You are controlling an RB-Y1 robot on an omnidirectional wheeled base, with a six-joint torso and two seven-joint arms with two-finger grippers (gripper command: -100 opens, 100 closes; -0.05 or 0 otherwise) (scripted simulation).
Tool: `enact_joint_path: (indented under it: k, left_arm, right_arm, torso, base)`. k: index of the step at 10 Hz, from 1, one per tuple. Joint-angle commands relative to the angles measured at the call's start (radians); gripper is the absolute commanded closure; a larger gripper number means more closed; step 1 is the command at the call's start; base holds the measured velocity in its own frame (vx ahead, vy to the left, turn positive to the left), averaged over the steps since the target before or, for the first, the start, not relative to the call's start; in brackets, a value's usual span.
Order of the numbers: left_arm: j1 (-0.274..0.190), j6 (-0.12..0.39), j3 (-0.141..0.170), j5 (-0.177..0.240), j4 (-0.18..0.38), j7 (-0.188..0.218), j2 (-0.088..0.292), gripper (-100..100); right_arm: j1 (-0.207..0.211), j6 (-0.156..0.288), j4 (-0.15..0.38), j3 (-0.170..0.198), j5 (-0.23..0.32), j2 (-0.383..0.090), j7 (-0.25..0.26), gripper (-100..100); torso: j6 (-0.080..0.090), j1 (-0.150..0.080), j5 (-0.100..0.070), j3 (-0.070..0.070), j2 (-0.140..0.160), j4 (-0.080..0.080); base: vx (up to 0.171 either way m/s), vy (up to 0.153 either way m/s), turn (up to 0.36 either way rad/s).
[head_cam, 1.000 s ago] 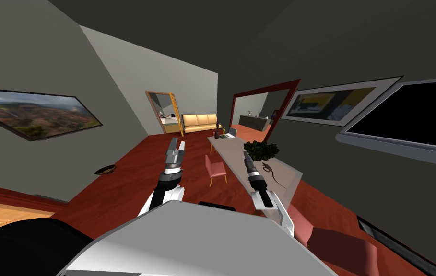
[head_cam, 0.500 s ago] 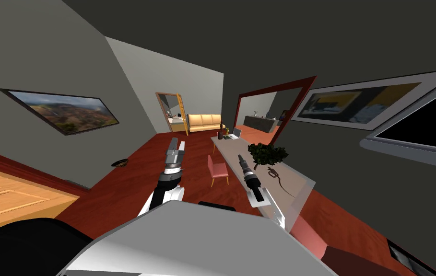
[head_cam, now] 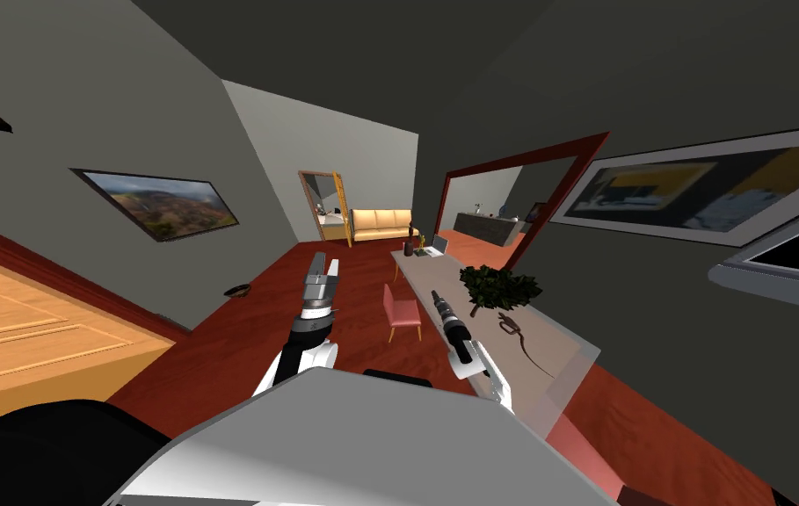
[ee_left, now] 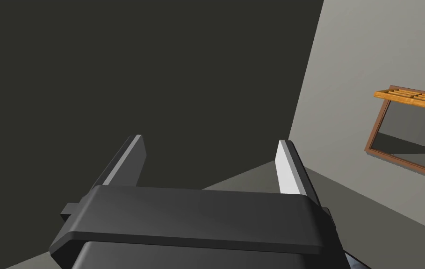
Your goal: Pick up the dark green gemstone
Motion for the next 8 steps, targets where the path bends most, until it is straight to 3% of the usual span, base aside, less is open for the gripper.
enact_joint_path:
  k: [1, 2, 3, 4, 5, 7, 8]
  left_arm:
    - [0.000, 0.000, 0.000, 0.000, 0.000, 0.000, 0.000, 0]
    - [0.000, 0.000, 0.000, 0.000, 0.000, 0.000, 0.000, 0]
    - [0.000, 0.000, 0.000, 0.000, 0.000, 0.000, 0.000, 0]
    - [0.000, 0.000, 0.000, 0.000, 0.000, 0.000, 0.000, 0]
    - [0.000, 0.000, 0.000, 0.000, 0.000, 0.000, 0.000, 0]
    - [0.000, 0.000, 0.000, 0.000, 0.000, 0.000, 0.000, 0]
    - [0.000, 0.000, 0.000, 0.000, 0.000, 0.000, 0.000, 0]
  right_arm:
    - [-0.015, 0.029, 0.042, 0.007, 0.021, -0.003, 0.004, -100]
    - [-0.036, 0.070, 0.069, 0.027, 0.061, -0.009, 0.013, -100]
    - [-0.036, 0.076, 0.093, 0.027, 0.061, -0.009, 0.013, -100]
    - [-0.056, 0.120, 0.122, 0.047, 0.099, -0.015, 0.021, -100]
    - [-0.056, 0.121, 0.144, 0.047, 0.099, -0.015, 0.021, -100]
    - [-0.093, 0.188, 0.224, 0.086, 0.168, -0.024, 0.038, -100]
    - [-0.093, 0.208, 0.248, 0.086, 0.169, -0.024, 0.038, -100]
  torso:
    - [0.000, 0.000, 0.000, 0.000, 0.000, 0.000]
    - [0.001, 0.000, 0.000, 0.000, 0.000, 0.000]
    - [0.000, 0.000, 0.000, 0.000, 0.000, 0.000]
    - [0.001, 0.000, 0.000, 0.000, 0.000, 0.000]
    - [0.000, 0.000, 0.000, 0.000, 0.000, 0.000]
    - [0.000, 0.000, 0.000, 0.001, 0.001, 0.000]
    - [0.000, -0.001, 0.000, 0.001, 0.001, 0.000]
  base:
    - [0.009, -0.035, 0.083]
    - [0.007, -0.037, 0.146]
    - [0.004, -0.035, 0.085]
    - [0.001, -0.038, 0.145]
    - [-0.005, -0.037, 0.076]
    - [-0.011, -0.046, 0.184]
    - [-0.019, -0.050, 0.056]
